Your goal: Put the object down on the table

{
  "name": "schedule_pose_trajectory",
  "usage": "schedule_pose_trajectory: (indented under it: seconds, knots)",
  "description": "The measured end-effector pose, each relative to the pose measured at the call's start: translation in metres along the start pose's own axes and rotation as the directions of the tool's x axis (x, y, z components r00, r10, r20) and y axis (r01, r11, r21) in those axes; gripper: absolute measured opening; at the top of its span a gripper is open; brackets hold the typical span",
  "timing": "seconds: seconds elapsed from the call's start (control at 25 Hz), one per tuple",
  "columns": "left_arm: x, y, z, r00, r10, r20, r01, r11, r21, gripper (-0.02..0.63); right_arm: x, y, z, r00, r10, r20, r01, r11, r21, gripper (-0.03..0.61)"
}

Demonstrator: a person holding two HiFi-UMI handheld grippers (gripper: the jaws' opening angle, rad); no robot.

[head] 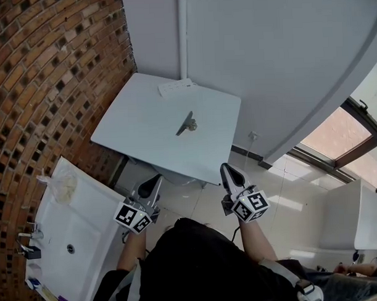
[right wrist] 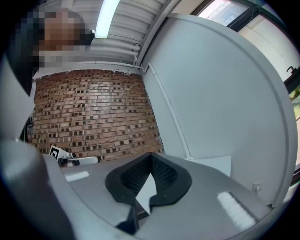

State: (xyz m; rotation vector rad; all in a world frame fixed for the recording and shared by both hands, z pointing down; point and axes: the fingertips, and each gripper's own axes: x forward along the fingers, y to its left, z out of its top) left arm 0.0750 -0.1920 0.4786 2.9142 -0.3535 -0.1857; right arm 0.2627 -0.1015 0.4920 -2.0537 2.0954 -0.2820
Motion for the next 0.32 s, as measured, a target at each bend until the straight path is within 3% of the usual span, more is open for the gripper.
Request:
schedule_pose_trajectory:
  seconds: [0.32]
  knots:
    - [0.006,-0.001,0.007,1.0,-0.002,0.018,0.001,1.0,0.019,0.002,-0.002,-0.013,0.012,1.0,-0.018,0.02,0.018,1.0,-0.007,0.005]
